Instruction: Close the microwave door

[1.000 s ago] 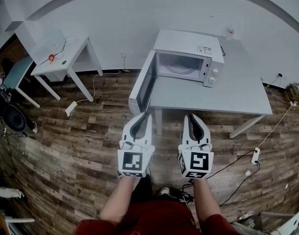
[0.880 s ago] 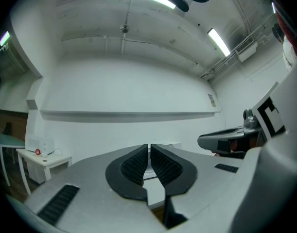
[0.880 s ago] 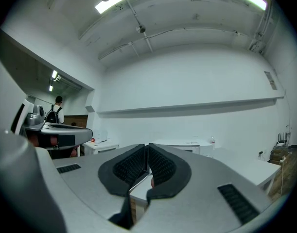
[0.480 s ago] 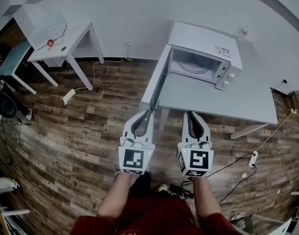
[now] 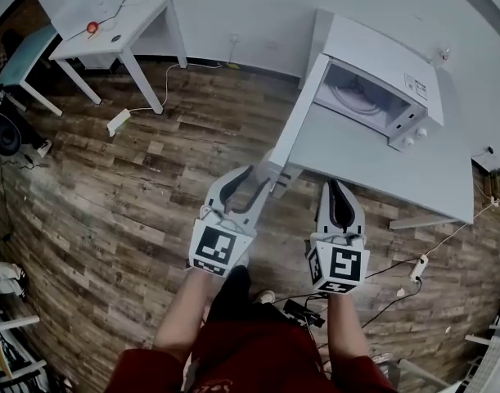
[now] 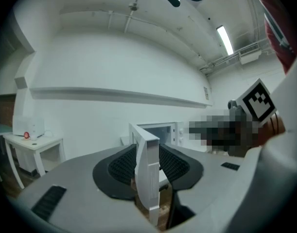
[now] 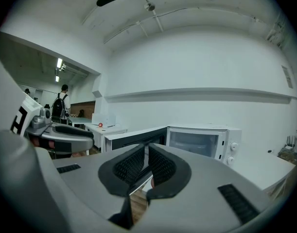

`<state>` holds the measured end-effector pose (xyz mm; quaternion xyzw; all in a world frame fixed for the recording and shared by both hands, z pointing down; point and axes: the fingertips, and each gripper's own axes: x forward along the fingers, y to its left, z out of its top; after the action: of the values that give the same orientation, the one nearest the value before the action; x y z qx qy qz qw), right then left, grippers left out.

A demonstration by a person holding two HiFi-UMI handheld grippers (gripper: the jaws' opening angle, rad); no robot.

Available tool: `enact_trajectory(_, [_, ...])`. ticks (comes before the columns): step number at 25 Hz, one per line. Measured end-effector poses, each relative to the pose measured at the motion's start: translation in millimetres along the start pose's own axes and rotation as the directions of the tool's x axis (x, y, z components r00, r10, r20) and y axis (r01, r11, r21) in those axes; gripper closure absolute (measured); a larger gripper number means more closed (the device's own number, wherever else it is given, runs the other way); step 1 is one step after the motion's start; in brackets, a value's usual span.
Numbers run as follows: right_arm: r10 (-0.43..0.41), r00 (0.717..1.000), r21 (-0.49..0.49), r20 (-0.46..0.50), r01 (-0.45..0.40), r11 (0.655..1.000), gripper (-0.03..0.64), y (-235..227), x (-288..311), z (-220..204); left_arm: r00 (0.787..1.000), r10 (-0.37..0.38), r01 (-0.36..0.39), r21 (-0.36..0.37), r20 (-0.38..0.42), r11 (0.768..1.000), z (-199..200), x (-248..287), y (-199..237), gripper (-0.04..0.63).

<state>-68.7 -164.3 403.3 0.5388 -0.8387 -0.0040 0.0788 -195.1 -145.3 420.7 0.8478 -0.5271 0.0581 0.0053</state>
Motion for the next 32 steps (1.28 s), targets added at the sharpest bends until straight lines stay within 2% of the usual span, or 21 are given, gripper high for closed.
enact_trajectory(2, [-0.002, 1.000, -0.003, -0.011, 0.002, 1.000, 0.571, 1.2, 4.9, -3.7, 0.997, -0.066, 0.067, 0.015, -0.032, 0.998, -11.7, 5.8, 1.6, 0.430])
enact_trajectory(6, [-0.009, 0.999, -0.011, -0.032, 0.008, 1.000, 0.571, 7.4, 17.2, -11.4, 0.984, -0.167, 0.170, 0.057, -0.062, 0.984, -31.2, 10.3, 8.4, 0.410])
enact_trajectory(10, [-0.030, 0.998, -0.006, -0.058, 0.030, 1.000, 0.571, 6.0, 27.6, -20.4, 0.958, -0.275, 0.280, 0.067, -0.076, 0.958, -46.5, 19.8, 10.4, 0.391])
enact_trajectory(15, [-0.059, 0.995, -0.004, -0.085, 0.059, 0.998, 0.571, 4.9, 41.1, -30.8, 0.928, -0.366, 0.370, 0.065, -0.073, 0.927, -57.5, 34.1, 21.3, 0.387])
enact_trajectory(17, [-0.074, 0.993, -0.006, -0.095, 0.073, 0.997, 0.571, 3.9, 43.7, -32.9, 0.908, -0.412, 0.416, 0.064, -0.073, 0.907, -59.3, 38.0, 20.6, 0.387])
enact_trajectory(22, [-0.114, 0.988, -0.008, -0.106, 0.114, 0.993, 0.571, -7.0, 52.8, -35.6, 0.835, -0.543, 0.547, 0.039, -0.090, 0.836, -65.5, 48.0, 14.5, 0.387])
enact_trajectory(28, [-0.164, 0.979, -0.010, -0.120, 0.164, 0.986, 0.571, -17.8, 56.9, -37.8, 0.773, -0.628, 0.633, 0.030, -0.093, 0.774, -65.6, 51.4, 10.7, 0.389])
enact_trajectory(32, [-0.176, 0.978, -0.015, -0.112, 0.175, 0.984, 0.571, -18.4, 54.9, -37.4, 0.747, -0.658, 0.663, 0.044, -0.099, 0.747, -65.6, 48.4, 5.3, 0.418])
